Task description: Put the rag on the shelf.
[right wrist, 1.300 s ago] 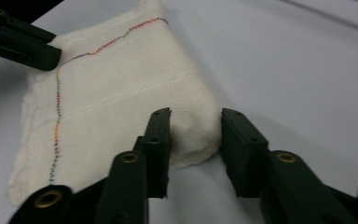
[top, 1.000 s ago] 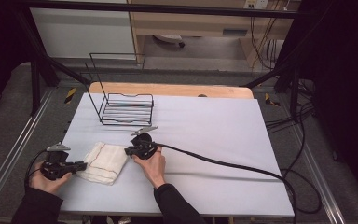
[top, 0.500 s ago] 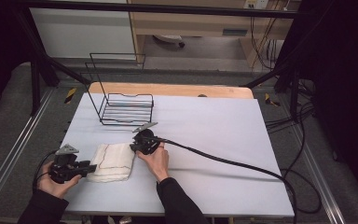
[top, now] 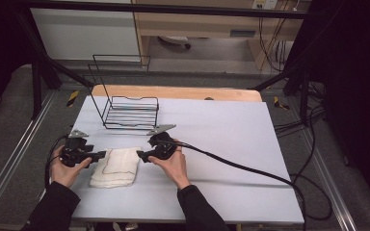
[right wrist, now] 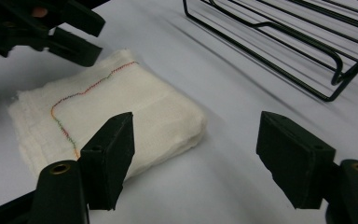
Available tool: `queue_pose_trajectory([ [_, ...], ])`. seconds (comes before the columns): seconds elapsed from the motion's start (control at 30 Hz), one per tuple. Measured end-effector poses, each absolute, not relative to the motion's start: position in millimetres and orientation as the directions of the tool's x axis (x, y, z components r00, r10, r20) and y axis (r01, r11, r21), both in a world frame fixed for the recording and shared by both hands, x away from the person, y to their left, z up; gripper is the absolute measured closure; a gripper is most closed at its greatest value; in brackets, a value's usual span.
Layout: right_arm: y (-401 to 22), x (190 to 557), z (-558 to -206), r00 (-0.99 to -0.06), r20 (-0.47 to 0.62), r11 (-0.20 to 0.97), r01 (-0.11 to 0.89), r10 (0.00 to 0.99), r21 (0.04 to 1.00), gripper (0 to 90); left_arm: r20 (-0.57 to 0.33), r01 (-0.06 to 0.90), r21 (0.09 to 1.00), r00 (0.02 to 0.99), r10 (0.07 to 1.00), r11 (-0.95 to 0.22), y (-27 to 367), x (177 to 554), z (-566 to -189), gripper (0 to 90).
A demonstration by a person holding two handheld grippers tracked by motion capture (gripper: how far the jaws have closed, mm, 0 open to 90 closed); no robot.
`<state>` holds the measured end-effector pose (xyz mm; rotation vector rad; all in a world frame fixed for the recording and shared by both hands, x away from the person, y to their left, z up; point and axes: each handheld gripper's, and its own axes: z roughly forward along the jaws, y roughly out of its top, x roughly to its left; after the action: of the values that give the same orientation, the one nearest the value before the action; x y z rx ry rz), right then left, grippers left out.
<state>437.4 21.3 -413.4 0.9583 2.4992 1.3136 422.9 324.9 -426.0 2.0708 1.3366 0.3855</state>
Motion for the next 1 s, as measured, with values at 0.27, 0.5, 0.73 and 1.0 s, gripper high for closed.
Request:
queue_pose_trajectory([
  [0.27, 4, 434, -416, -0.774, 0.166, 0.401, 0.483, 0.611, 0.778, 15.5, -0.139, 0.713, 0.651, 0.448, 0.883, -0.259, 326, 429, -436, 55.6],
  [0.5, 3, 432, -424, -0.776, 0.184, 0.408, 0.499, 0.603, 0.765, 10.3, -0.174, 0.716, 0.650, 0.465, 0.868, -0.254, 323, 431, -440, 62.4],
  [0.73, 4, 433, -425, -0.775, 0.187, 0.395, 0.495, 0.604, 0.774, 7.3, -0.191, 0.719, 0.650, 0.470, 0.862, -0.248, 323, 430, -442, 68.4],
  [1.0, 11, 440, -426, -0.759, 0.175, 0.375, 0.491, 0.627, 0.786, 7.5, -0.178, 0.714, 0.648, 0.479, 0.860, -0.263, 320, 428, -441, 77.1],
])
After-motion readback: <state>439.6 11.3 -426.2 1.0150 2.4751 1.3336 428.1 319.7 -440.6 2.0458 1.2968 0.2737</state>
